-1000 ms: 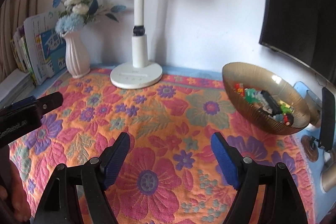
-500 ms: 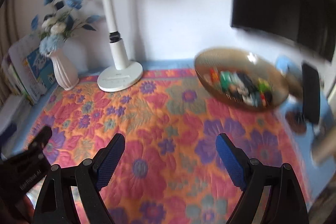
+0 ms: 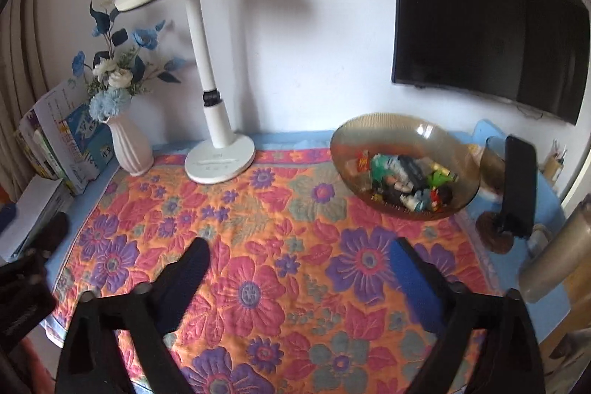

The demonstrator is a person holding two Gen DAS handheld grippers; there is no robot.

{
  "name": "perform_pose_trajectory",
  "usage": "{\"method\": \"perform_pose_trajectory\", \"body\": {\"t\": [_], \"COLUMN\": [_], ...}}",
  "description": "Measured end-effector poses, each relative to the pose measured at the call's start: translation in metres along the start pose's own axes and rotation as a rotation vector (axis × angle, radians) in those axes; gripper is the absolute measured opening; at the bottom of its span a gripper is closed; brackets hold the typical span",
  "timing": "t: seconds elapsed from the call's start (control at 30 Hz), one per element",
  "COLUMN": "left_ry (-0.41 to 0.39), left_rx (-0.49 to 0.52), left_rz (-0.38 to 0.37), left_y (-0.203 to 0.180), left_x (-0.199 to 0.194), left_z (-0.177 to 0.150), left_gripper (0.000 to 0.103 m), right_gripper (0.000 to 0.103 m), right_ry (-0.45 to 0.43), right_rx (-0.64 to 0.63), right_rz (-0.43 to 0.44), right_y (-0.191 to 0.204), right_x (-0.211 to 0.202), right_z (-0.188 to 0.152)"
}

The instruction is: Organize rigid objects

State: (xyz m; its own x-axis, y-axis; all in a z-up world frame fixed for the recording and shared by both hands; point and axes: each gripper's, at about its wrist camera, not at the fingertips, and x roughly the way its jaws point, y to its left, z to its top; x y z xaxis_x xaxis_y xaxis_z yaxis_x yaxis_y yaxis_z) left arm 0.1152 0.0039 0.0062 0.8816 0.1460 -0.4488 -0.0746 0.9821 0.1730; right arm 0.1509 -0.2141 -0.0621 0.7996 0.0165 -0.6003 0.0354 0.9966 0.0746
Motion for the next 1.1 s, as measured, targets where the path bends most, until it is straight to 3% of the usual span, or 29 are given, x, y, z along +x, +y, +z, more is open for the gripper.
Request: {"method": "perform_pose_trajectory", "body": {"t": [0.1,0.23,0.47,0.77,1.1], "left_ry": [-0.033,-0.016,-0.004,0.011,0.069], "left_rx": [-0.001,0.003,-0.017,-0.065,-0.071], "left_rz": [-0.011,-0.035,-0.080,-0.138,-0.142], "left_y": [-0.002,-0.009,-0.009,-0.001,-0.003], "left_x": [-0.010,-0.010,-0.023,-0.028,0.007], "left_z": [0.002,0.000,-0.009,-0.012,-0.020], "left_gripper": [0.102,0.102,0.102,0.102,0.102], "right_gripper": [0.100,0.101,0.101,0.103,0.103], "right_ry": [-0.041,-0.076,-0.053,-0.088,-0.044], "right_rx": [-0.009,-0.021,0.052,0.036,0.015], "right_rz": [0.018,-0.004,0.017,-0.007,-0.029], "right_y": [0.004,0.014,0.003,0.000,0.009], "right_x": [-0.011,-0.023,-0.031,-0.053,-0.022], "right_z": [0.003,-0.003,-0.011,-0.009,-0.006]}}
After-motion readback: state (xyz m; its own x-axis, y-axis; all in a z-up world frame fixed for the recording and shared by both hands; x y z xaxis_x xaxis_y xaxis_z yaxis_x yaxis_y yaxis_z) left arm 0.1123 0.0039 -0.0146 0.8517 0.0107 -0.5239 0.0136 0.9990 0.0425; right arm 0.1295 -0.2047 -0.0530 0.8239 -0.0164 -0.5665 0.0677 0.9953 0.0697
